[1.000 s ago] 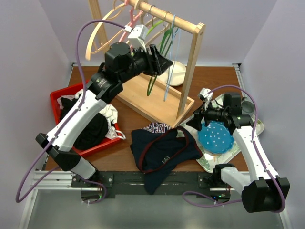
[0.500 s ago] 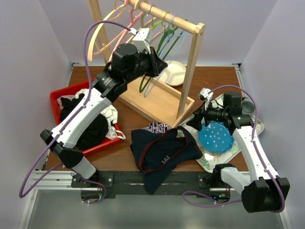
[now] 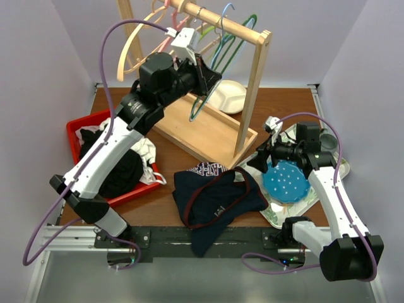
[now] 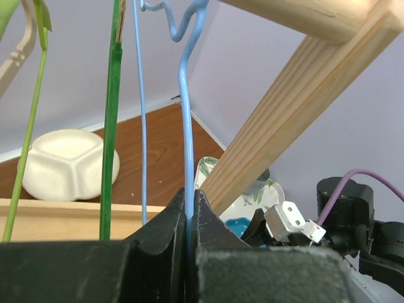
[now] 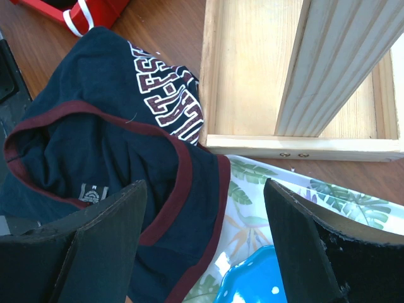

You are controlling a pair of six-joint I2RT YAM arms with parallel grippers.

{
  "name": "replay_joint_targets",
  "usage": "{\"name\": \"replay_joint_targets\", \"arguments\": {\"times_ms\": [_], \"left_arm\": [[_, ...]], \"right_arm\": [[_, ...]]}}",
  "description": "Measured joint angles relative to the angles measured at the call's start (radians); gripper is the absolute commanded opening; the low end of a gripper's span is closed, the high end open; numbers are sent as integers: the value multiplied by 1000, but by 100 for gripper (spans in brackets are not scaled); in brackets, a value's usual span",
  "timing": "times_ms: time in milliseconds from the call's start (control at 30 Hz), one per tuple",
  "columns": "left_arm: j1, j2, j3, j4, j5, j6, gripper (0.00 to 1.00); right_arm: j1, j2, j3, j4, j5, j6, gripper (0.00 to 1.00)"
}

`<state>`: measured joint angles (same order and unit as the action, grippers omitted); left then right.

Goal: Place the tank top on the hanger

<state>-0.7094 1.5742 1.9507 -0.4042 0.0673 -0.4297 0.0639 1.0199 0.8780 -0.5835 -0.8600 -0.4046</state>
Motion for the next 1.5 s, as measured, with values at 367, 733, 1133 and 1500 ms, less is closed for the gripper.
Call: {"name": "replay_joint_targets", "arguments": {"times_ms": [367,733,1133,1500], "left_arm": [[0,-211,-149,-37,43,92,0],[0,-565,-531,-238,219,200,0],[0,-858,-834,-380,298,193,0],[0,-794,-1014,-290,603,148,0]], "right_arm": [[-1,0,0,-32,-24,-43,83],[-5,45,111,-410,-123,-473,90],[59,173,481,-731,-142,-849,93],[356,264,636,-727,-141,-649,91]]}}
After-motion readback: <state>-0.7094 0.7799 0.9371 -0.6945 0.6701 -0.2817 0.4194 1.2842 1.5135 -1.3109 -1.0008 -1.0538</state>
